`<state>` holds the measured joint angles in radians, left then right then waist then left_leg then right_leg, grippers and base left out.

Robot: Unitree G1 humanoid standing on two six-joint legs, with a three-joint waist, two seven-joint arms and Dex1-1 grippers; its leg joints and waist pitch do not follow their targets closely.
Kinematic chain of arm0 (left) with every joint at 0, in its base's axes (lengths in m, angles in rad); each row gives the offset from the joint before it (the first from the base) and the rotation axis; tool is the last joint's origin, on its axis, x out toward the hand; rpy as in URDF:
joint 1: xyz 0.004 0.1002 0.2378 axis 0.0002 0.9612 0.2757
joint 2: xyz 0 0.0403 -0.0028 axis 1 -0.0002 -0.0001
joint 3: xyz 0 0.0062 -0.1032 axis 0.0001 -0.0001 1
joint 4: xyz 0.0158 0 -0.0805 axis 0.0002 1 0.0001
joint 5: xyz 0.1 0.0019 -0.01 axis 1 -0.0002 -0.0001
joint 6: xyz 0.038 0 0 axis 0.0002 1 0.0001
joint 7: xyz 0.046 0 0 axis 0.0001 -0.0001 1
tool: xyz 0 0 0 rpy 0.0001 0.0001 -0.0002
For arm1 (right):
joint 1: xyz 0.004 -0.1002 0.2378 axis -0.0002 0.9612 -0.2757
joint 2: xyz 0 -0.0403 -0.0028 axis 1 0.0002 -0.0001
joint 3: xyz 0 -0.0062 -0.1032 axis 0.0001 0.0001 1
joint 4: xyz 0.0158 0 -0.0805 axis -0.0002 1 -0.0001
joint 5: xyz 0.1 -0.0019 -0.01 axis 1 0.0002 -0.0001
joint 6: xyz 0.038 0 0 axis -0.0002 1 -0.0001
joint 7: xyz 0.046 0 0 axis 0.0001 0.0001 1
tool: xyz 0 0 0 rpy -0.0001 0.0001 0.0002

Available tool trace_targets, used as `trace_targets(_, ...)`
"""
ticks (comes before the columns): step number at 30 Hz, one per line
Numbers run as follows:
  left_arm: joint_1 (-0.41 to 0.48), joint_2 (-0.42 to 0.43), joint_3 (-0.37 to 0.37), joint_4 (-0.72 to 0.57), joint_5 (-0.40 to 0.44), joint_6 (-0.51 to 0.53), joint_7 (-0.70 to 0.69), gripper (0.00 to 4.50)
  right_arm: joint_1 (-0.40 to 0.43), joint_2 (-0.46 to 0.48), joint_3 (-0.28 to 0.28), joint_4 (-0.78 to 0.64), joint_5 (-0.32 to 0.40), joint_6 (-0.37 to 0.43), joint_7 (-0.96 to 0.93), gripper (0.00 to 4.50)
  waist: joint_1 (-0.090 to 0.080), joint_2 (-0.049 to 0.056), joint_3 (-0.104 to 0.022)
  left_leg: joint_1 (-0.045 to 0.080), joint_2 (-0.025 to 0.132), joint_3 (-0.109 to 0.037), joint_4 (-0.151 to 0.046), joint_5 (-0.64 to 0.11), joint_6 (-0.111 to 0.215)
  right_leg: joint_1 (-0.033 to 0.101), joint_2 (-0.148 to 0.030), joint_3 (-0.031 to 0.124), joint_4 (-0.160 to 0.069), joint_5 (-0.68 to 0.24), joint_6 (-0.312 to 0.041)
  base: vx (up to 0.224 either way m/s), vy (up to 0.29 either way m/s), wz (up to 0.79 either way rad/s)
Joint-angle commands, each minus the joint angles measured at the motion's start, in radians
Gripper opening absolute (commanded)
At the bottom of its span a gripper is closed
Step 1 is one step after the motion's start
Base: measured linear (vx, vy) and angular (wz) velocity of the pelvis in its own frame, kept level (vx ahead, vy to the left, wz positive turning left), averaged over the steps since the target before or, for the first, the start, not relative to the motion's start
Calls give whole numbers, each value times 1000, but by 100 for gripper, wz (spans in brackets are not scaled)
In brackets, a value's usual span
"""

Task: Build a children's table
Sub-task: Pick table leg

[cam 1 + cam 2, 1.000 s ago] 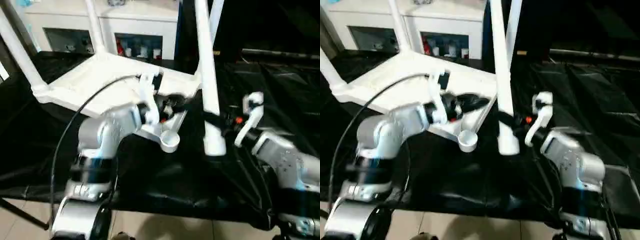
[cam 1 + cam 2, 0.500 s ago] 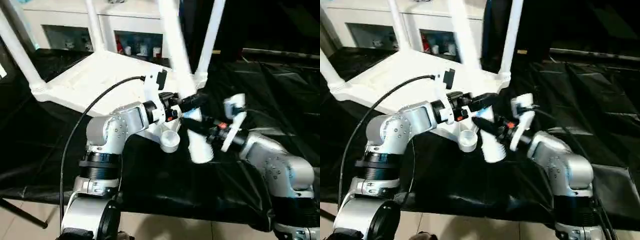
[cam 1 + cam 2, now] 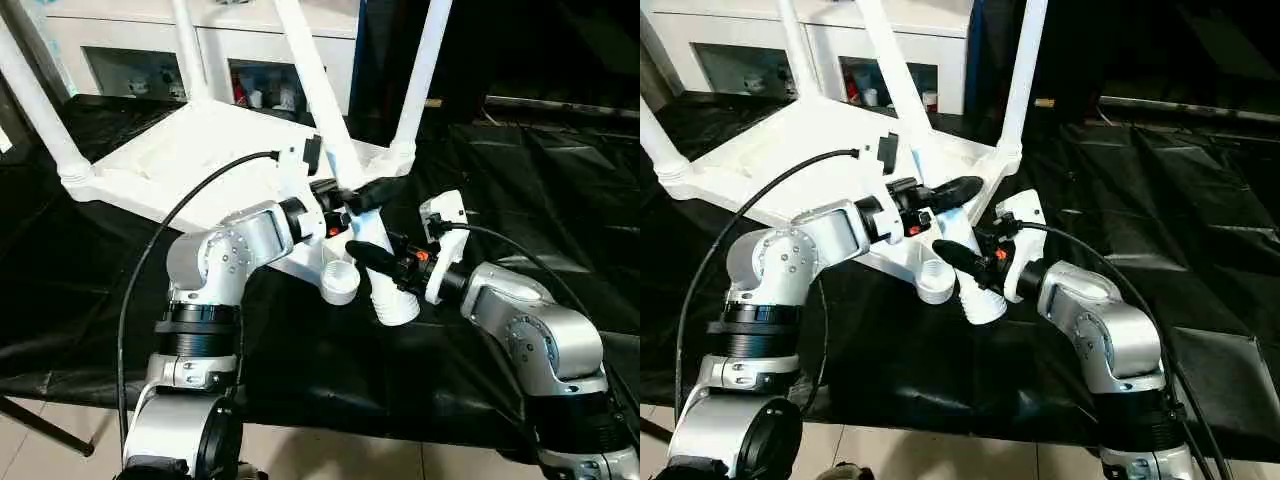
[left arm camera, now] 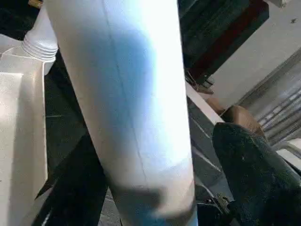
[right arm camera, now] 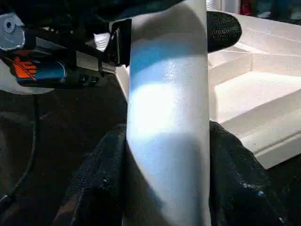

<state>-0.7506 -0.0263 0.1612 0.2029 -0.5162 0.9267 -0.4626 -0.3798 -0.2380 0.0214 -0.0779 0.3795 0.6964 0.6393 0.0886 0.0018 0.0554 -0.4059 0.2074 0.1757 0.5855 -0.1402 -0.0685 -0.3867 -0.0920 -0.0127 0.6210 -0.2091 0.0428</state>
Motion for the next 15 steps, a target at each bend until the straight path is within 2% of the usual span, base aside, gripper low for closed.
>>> trace_targets(1, -23, -3, 3, -2, -15, -6, 12, 327, -20, -2, 5, -1, -14, -8, -19, 188, 0, -15, -70, 27, 2, 6, -64, -181, -6, 33, -19, 10, -77, -90, -183, 0, 0, 0)
trace_targets(4, -24, -10, 14, -2, -25, -8, 22, 287, -21, -3, 13, 1, -17, -14, -26, 187, -1, -15, -70, 27, 2, 5, -64, -184, -7, 34, -19, 10, -77, -96, -181, 0, 0, 0)
trace_targets(10, -30, -14, 29, 3, -39, -7, 29, 239, -29, 1, 16, 5, -19, -21, -31, 187, 0, -16, -70, 27, 1, 6, -63, -183, -6, 34, -19, 10, -77, -91, -183, 0, 0, 0)
trace_targets(14, -35, -16, 46, 8, -53, -4, 36, 225, -29, -1, 21, 4, -18, -24, -35, 187, 0, -15, -71, 26, 1, 5, -63, -176, -7, 35, -19, 10, -75, -79, -185, 0, 0, 0)
trace_targets(15, -36, -16, 48, 7, -55, -3, 35, 205, -29, -2, 23, 2, -19, -24, -35, 187, 0, -15, -71, 27, 1, 5, -63, -176, -6, 35, -18, 10, -75, -76, -186, 0, 0, 0)
